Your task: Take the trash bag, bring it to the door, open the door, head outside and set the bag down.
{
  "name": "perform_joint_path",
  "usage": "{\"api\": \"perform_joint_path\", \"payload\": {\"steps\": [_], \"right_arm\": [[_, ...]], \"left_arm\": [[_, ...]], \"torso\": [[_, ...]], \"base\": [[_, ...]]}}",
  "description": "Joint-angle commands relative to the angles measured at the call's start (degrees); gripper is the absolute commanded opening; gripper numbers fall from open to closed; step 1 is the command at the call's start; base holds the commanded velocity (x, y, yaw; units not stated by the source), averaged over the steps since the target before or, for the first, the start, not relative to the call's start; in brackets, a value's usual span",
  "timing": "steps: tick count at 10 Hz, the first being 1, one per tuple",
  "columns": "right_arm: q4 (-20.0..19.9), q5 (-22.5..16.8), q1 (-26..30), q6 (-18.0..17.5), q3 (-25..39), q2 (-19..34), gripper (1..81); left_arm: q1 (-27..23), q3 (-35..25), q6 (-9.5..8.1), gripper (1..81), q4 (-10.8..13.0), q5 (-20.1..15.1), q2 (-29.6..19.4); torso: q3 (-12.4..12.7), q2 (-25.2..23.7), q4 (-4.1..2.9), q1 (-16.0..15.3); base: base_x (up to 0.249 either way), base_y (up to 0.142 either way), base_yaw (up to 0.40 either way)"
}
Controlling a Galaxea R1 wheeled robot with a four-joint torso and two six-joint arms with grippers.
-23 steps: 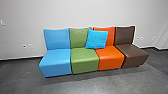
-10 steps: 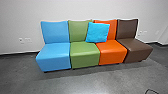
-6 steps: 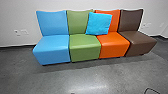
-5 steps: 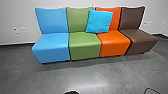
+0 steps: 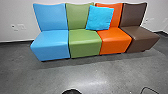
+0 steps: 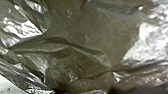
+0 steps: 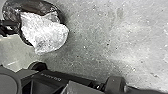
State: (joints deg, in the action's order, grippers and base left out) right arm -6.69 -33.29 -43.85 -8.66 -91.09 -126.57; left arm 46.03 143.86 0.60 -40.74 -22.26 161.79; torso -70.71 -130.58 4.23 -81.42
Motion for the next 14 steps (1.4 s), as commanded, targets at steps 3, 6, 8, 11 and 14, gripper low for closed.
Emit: {"api": "perform_joint_path", "payload": {"steps": [3,6,8,11,14], "right_arm": [[-2.09,-4.59,4.86,-0.13,0.66,1.56,81.1],[-2.01,-4.59,4.51,-0.13,0.84,1.39,81.1],[-2.01,-4.67,4.42,-0.05,0.83,1.3,81.1],[-1.92,-4.68,4.42,-0.05,0.84,1.03,81.1],[-1.83,-4.68,4.25,-0.05,0.84,1.03,81.1]], "left_arm": [[-2.4,13.98,0.11,81.1,-0.92,4.04,8.89],[-2.21,14.43,-0.07,81.1,-1.97,5.03,9.25],[-2.13,14.61,-0.07,81.1,-2.85,4.77,8.82],[-1.34,14.61,0.02,81.1,-2.68,4.85,8.64],[-0.64,14.7,0.02,81.1,-2.5,5.21,8.37]], "torso": [[-0.02,-0.02,0.0,-0.02],[-5.5,-0.02,0.0,-0.02],[-7.58,-0.04,0.0,-0.02],[-7.59,-0.04,0.0,-0.05],[-8.39,-0.02,0.0,-0.09]], "base": [[0.0,0.0,0.0],[0.0,0.0,0.0],[0.0,0.0,0.0],[0.0,0.0,0.0],[0.0,0.0,0.0]]}}
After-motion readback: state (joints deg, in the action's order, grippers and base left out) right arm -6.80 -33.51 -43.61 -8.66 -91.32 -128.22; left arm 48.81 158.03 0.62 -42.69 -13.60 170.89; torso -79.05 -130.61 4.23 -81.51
